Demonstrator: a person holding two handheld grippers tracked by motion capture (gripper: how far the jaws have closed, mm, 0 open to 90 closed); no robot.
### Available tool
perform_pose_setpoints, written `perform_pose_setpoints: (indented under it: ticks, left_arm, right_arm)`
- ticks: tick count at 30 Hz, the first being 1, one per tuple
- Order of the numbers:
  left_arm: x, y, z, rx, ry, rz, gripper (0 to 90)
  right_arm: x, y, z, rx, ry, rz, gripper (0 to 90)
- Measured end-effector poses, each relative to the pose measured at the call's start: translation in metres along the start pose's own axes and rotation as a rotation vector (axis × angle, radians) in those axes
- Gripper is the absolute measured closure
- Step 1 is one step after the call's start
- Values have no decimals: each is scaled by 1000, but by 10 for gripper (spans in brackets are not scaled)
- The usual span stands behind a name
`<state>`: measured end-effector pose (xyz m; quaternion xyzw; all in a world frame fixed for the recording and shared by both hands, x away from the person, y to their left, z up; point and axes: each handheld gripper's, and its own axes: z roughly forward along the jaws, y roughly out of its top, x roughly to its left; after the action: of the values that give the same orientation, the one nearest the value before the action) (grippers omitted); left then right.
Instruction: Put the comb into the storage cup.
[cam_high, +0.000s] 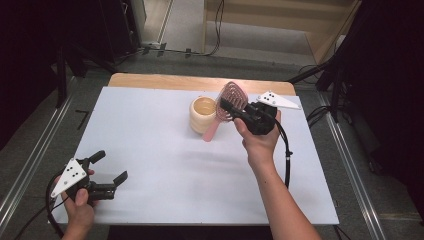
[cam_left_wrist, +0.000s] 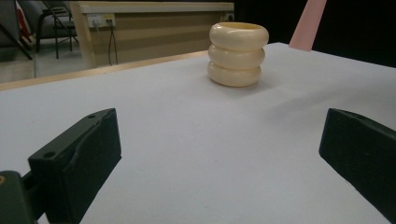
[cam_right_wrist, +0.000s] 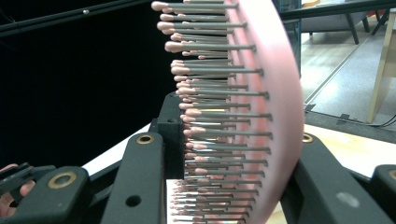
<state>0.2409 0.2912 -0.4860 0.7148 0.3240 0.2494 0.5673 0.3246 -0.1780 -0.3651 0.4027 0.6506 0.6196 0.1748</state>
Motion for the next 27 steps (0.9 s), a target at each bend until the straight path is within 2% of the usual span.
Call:
perform_pose_setpoints:
  ticks: [5,27]
  left_arm:
    - [0,0,0,4,1,5,0]
    - [-1,-1,1,7,-4,7,0]
  right_arm:
    - [-3,6,3,-12,9,8,619]
    - [-20,19,14,-37,-21,27,619]
